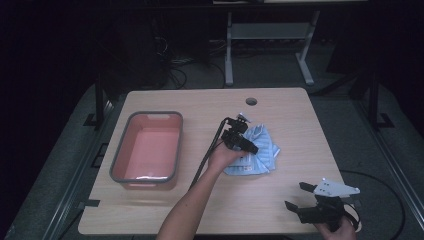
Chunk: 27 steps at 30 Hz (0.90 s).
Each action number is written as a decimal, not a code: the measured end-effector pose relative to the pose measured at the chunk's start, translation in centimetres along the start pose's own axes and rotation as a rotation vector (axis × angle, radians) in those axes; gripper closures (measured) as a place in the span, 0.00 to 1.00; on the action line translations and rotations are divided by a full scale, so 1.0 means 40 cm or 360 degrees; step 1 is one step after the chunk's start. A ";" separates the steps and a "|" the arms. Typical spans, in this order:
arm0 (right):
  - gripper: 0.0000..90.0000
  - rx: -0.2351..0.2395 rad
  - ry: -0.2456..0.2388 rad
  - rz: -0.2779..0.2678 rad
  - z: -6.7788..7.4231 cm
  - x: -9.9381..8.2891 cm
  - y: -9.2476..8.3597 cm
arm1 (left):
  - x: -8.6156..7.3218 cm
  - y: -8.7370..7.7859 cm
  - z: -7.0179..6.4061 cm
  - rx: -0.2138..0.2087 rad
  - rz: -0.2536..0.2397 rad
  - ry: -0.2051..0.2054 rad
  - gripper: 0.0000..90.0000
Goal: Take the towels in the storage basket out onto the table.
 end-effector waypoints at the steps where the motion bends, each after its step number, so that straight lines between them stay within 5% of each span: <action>1: 0.16 0.0003 0.0001 0.0002 0.000 0.000 0.001 | -0.002 -0.005 0.000 -0.0008 -0.0011 -0.0002 0.30; 12: 0.16 -0.0013 0.0022 -0.0001 -0.001 0.001 0.000 | -0.025 -0.044 0.007 -0.0033 -0.0083 -0.0034 0.30; 27: 0.16 -0.0027 0.0035 0.0026 -0.008 0.001 0.014 | -0.051 -0.089 0.006 -0.0027 -0.0128 0.0022 0.30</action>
Point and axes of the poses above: each handheld gripper's, and its own axes: y roughly forward along the jaws, x roughly out of its top, z roughly to its left, the point moved 10 cm from there along y, roughly forward along the jaws, and after that the axes turned 6 degrees about z, right-handed, at the moved point
